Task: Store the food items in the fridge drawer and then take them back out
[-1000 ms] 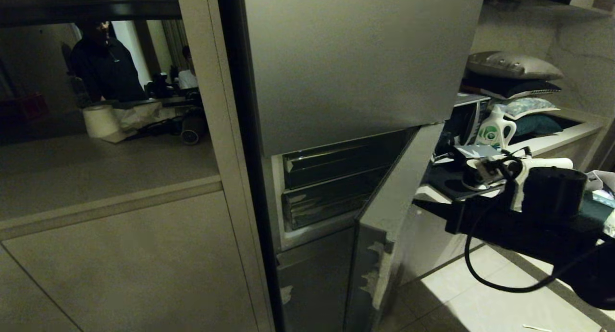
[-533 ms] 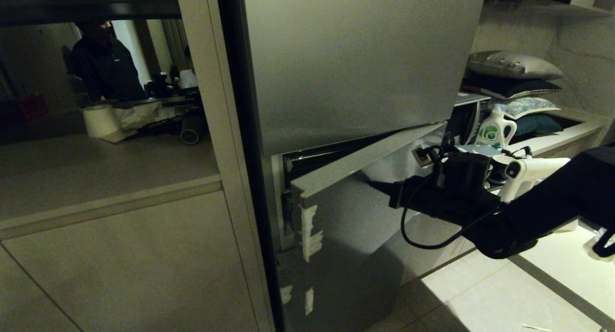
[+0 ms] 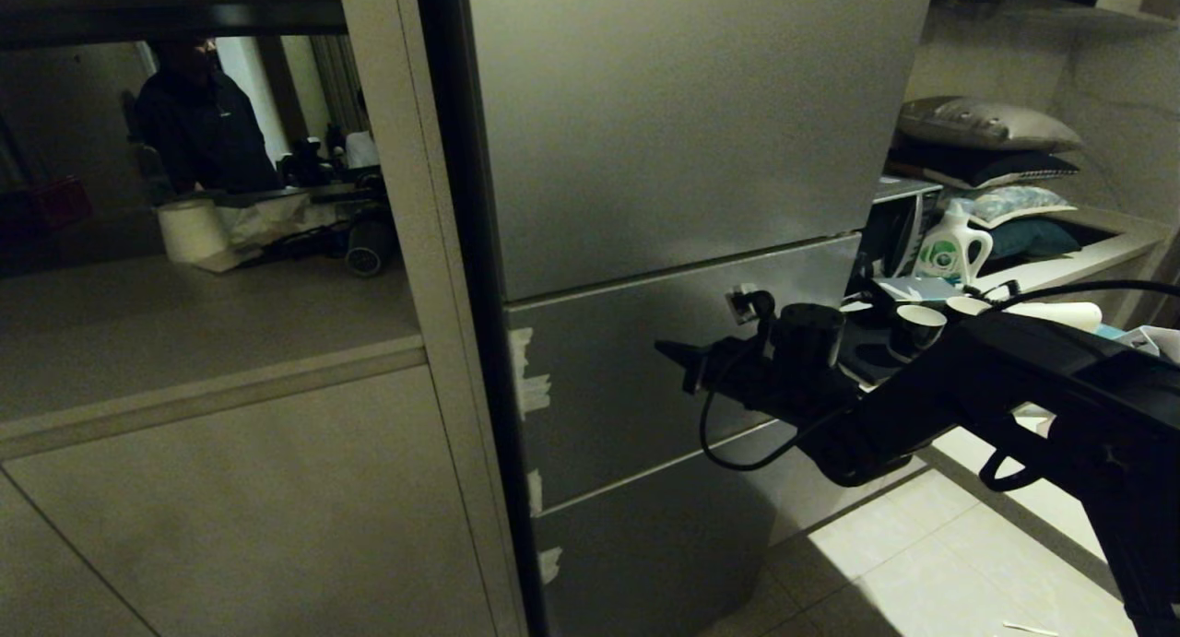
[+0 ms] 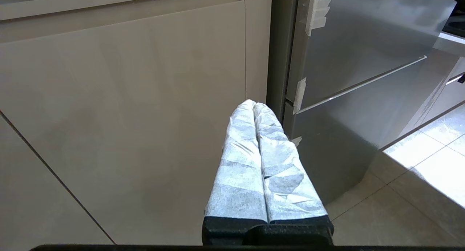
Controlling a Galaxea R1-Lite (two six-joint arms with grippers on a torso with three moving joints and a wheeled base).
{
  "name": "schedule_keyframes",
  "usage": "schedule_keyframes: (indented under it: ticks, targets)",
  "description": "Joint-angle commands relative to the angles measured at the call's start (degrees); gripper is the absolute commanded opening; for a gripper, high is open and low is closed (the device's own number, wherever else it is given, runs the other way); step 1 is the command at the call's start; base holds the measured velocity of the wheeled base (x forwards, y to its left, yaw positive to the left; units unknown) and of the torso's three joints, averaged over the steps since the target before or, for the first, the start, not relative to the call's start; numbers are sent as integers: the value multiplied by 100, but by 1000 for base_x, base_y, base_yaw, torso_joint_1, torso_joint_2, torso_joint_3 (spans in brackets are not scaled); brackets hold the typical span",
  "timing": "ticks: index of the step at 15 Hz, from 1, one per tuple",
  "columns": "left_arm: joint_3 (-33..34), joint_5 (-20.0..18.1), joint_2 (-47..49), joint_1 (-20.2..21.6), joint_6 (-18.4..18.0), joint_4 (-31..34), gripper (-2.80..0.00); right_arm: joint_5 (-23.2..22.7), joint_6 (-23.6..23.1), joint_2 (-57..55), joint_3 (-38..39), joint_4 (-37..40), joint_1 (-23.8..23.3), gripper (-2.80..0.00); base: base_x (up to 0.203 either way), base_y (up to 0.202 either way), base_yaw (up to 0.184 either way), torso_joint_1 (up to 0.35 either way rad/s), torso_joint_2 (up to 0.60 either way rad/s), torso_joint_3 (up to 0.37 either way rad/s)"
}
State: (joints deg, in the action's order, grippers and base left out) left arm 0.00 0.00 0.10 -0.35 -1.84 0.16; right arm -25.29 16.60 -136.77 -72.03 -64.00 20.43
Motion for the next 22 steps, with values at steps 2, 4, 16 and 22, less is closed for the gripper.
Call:
schedule_keyframes:
  ticks: [2, 4, 16, 22]
  targets:
    - [0, 0, 8, 0, 0, 2, -280, 220, 30, -85, -36, -78, 14, -280, 0, 0, 0, 0, 0, 0]
    - [0, 0, 8, 0, 0, 2, -280, 247, 27, -2, 83, -78, 26, -280, 0, 0, 0, 0, 0, 0]
    - [0, 0, 8, 0, 0, -7, -280, 945, -536, 7808, 4782, 2706, -1113, -280, 0, 0, 0, 0, 0, 0]
    - [0, 0, 8, 0, 0, 2, -280, 1202, -1834, 11914, 6576, 5297, -2226, -280, 0, 0, 0, 0, 0, 0]
